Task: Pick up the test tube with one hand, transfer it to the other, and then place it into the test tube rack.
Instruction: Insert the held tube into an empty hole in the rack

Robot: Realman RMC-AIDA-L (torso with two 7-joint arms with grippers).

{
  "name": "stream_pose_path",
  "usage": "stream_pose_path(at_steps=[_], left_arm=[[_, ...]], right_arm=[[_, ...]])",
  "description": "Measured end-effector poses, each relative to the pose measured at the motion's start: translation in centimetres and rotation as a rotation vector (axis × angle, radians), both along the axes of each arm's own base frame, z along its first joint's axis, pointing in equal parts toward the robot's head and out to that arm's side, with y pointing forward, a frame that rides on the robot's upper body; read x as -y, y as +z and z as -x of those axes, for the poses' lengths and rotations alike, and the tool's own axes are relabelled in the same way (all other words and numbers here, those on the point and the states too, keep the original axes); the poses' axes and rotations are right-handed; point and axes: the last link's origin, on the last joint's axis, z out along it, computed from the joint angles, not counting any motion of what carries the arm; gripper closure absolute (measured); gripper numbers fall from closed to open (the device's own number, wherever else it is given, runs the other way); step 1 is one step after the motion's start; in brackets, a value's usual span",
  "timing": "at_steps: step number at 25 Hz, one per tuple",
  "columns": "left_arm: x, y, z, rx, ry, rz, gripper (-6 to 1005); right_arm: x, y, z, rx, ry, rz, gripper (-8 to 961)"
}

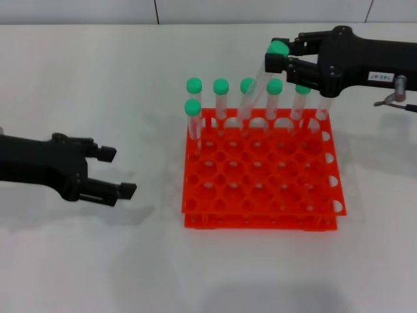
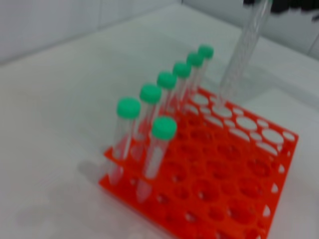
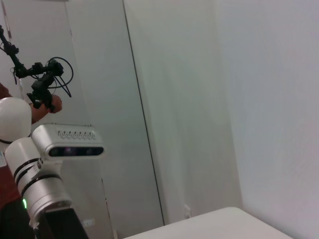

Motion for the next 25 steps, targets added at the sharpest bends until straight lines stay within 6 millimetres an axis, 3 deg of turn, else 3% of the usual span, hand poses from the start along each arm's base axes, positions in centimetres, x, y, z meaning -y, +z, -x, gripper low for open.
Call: stream_pose_path(at_steps=[11, 25], left_arm=[[0.6, -1.4, 1.1, -0.011, -0.019, 0.053, 111], [0.4, -1.1, 1.1, -0.031, -0.074, 0.047, 111]], right_arm=[[-1.1, -2.2, 1.9, 0.041, -0.01, 0.003, 683], [-1.9, -2.9, 3.0, 0.068, -0.021, 0.008, 683]])
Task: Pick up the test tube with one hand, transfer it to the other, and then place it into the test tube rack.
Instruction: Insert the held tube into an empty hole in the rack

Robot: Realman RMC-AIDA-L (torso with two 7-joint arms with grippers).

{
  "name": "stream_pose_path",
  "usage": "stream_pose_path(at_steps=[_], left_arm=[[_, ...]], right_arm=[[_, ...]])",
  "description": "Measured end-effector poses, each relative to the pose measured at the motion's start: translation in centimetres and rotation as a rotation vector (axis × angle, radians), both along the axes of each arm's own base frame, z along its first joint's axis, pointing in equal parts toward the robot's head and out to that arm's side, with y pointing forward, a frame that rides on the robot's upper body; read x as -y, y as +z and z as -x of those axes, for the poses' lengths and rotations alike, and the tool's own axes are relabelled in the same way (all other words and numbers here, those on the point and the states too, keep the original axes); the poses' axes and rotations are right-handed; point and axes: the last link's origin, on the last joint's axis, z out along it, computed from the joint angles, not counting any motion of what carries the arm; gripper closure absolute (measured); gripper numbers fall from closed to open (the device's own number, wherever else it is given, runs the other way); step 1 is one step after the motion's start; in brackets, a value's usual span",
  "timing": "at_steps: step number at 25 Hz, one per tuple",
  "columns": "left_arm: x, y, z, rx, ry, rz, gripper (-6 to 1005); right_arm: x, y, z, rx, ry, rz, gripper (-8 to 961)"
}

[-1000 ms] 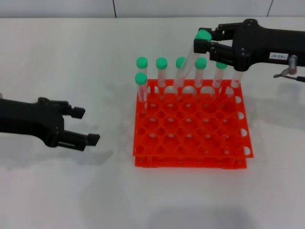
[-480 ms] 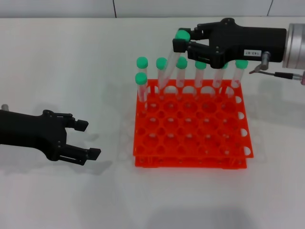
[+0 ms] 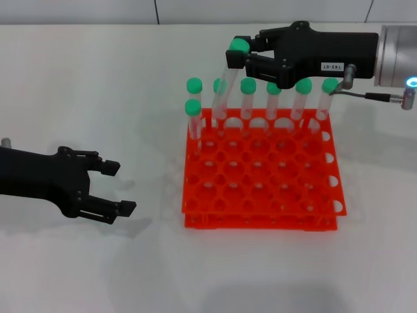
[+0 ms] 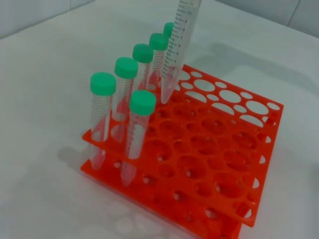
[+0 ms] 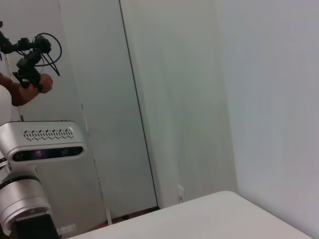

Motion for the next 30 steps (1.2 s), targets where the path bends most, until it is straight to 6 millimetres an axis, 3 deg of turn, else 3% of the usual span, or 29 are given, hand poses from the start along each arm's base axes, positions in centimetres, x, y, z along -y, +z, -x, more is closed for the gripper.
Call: stream_pose_path(at_steps=[30], left_arm=[[-0.17, -0.22, -0.4, 0.009, -0.027, -0.002, 110]], right_arm=[[-0.38, -0.59, 0.49, 0.099, -0.015, 0.022, 681]])
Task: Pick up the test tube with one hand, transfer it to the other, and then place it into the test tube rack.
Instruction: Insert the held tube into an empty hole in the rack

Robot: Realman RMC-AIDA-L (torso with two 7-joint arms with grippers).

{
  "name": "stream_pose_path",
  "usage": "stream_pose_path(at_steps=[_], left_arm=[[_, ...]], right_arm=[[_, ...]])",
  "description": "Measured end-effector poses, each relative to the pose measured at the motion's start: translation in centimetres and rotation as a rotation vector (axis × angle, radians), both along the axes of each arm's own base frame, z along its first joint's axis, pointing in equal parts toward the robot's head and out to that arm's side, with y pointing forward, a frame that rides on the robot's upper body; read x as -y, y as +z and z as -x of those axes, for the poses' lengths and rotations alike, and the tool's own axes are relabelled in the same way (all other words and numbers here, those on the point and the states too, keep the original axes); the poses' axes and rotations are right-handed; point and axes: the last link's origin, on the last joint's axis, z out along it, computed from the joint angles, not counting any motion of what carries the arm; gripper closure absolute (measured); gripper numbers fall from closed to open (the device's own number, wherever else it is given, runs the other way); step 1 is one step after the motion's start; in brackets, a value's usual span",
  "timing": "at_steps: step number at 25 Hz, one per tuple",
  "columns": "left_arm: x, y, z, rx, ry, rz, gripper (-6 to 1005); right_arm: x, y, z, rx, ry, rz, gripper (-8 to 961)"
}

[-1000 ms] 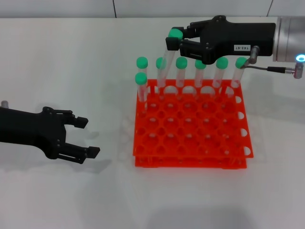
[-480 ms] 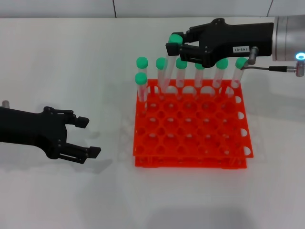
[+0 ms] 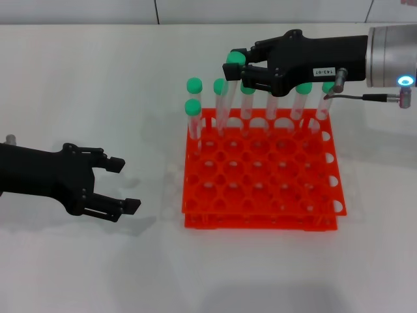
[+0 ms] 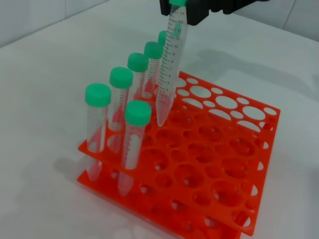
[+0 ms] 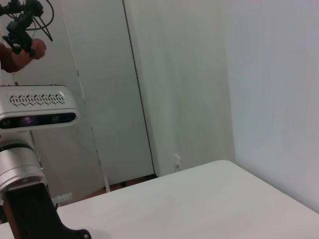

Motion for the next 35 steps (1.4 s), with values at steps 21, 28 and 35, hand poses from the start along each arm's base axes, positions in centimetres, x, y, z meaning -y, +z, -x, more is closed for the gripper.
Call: stream_pose_path(at_steps=[21, 28, 35], left_arm=[[-0.1, -0.3, 0.0, 0.01, 0.003, 0.007, 111], [-0.2, -0.5, -0.1, 0.013, 0.003, 0.01, 111], [-0.3, -0.5, -0.1, 0.011, 0.003, 0.009, 111]], right_arm=[[-0.7, -1.4, -0.7, 0.028, -0.037, -0.021, 680], [-0.8, -1.6, -0.7, 0.034, -0.039, -0.025, 679], [-0.7, -1.7, -0.8, 0.035, -0.04, -0.022, 679]])
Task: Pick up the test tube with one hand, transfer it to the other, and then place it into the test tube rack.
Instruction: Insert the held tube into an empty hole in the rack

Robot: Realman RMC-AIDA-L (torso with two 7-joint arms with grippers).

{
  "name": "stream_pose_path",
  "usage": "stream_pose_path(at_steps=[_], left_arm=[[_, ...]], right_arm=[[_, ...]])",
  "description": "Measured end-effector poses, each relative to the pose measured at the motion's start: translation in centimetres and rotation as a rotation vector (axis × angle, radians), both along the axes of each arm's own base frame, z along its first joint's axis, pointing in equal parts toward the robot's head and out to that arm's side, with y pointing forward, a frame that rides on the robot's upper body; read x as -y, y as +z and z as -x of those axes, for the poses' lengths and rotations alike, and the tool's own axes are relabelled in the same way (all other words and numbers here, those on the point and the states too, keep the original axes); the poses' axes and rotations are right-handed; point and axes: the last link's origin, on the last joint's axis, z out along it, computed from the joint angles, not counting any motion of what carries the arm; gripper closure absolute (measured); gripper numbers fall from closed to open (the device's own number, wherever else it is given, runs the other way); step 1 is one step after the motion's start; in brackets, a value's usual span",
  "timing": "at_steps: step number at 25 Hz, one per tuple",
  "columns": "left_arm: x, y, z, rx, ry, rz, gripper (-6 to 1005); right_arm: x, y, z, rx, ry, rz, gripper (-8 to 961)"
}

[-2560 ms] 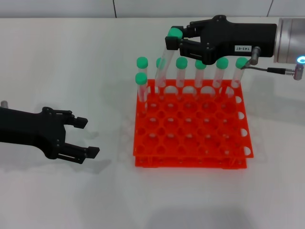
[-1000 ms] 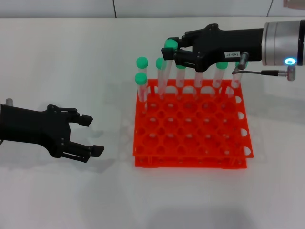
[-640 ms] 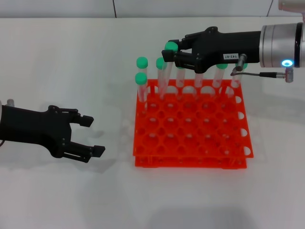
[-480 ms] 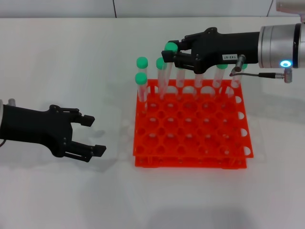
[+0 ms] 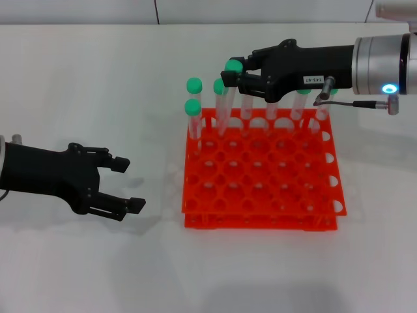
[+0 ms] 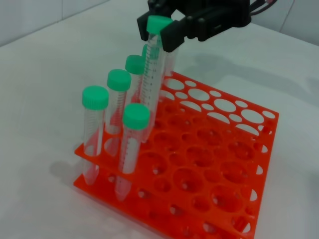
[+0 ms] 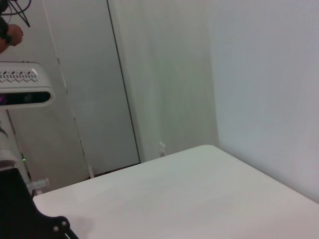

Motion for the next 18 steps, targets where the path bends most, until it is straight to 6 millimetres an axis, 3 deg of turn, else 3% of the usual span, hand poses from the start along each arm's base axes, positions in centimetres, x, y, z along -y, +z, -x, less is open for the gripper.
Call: stream_pose_path(at_steps=[18], left_arm=[[-0.2, -0.19, 0.03, 0.004, 0.006, -0.003, 111]], right_arm=[[-0.07, -0.73, -0.65, 0.021, -0.008, -0.001, 678]])
